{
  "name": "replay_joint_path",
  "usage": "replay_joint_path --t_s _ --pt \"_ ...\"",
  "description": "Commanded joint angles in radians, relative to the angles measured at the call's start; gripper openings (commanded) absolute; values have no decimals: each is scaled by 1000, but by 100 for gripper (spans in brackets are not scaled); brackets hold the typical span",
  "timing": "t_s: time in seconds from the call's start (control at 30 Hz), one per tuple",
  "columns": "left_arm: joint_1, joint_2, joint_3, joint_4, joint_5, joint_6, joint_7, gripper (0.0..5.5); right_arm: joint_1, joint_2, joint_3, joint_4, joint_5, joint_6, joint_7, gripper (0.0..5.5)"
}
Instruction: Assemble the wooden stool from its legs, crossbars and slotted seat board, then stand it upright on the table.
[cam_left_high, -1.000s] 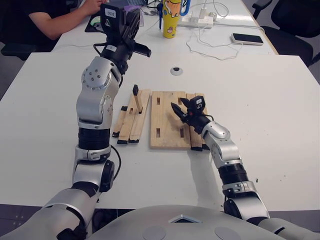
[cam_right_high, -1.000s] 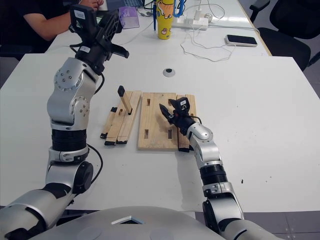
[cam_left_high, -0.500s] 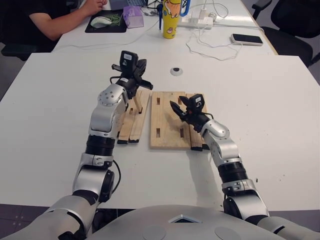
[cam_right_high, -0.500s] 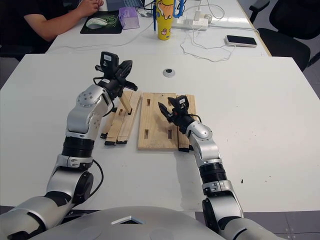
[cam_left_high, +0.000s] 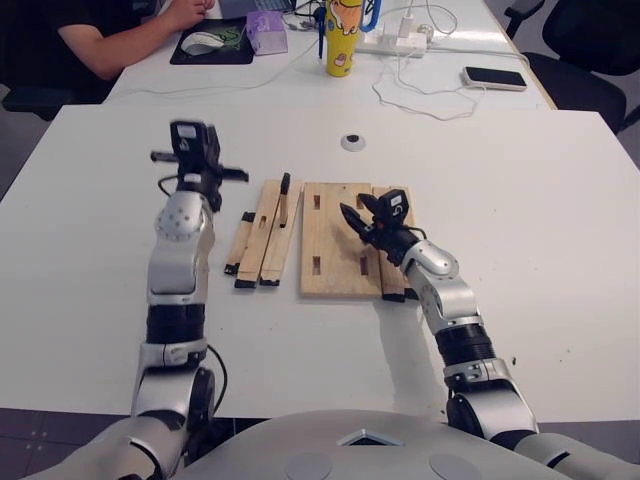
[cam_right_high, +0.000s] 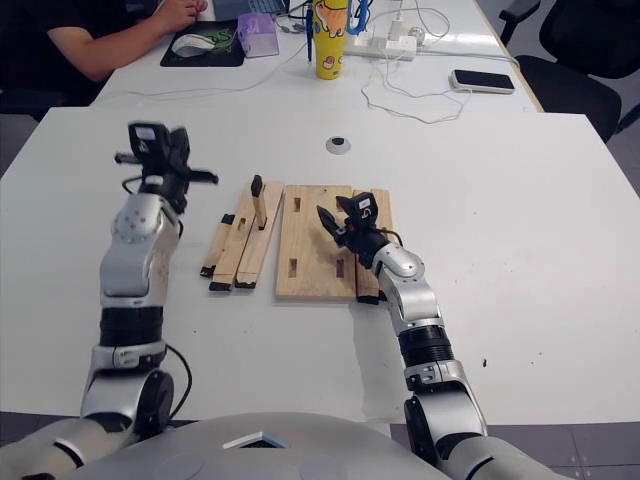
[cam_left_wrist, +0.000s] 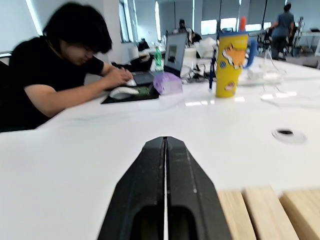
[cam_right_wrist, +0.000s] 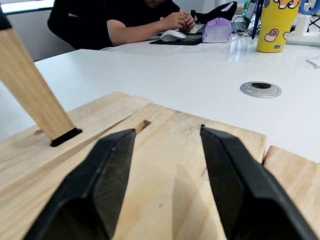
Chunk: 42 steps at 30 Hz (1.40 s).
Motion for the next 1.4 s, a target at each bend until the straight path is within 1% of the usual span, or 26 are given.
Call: replay_joint_path --t_s 0.03,0.13,0.27,0.47,0.67,0.7,0.73,0.77,0.87,1.03,1.07,1.1,1.2,1.33,1.4 --pt "79 -11 -70 -110 -5 72 -43 2 1 1 -10 -8 -1 -6 -9 241" --pt "107 -6 -120 -172 6 95 -71 2 2 -1 -9 -13 1 -4 -7 241" --pt "86 -19 -164 -161 23 99 -80 2 5 1 -5 -14 -1 -3 -7 241" --pt "85 -19 -182 -168 35 109 -84 2 3 4 3 -14 -1 -2 -3 241" --pt "92 10 -155 -147 88 117 -54 2 10 2 3 -15 -1 -5 -3 241" --pt "100 18 -148 -157 91 128 -57 21 11 2 3 -16 -1 -5 -3 241" --pt "111 27 -145 -177 79 149 -76 23 17 2 3 -21 -1 -5 -5 241" --pt "122 35 -145 -199 69 173 -93 44 21 2 3 -23 -1 -6 -5 241" --pt "153 37 -137 -289 10 281 -144 84 31 3 2 -24 -3 -10 -10 241" --pt "164 -15 -94 -419 -158 549 -200 154 53 5 -10 -40 -4 -13 -31 241" --pt "160 -25 -82 -427 -182 594 -200 171 57 6 -11 -45 -3 -12 -36 241" --pt "158 -37 -69 -431 -201 632 -195 175 60 7 -11 -48 -3 -12 -38 241" --pt "154 -75 -29 -438 -241 737 -168 226 66 6 -9 -59 -2 -5 -41 241" --pt "158 -110 2 -445 -266 826 -135 226 68 1 -9 -64 0 2 -36 241" --pt "165 -112 -3 -446 -267 846 -124 226 70 -2 -10 -68 1 6 -34 241"
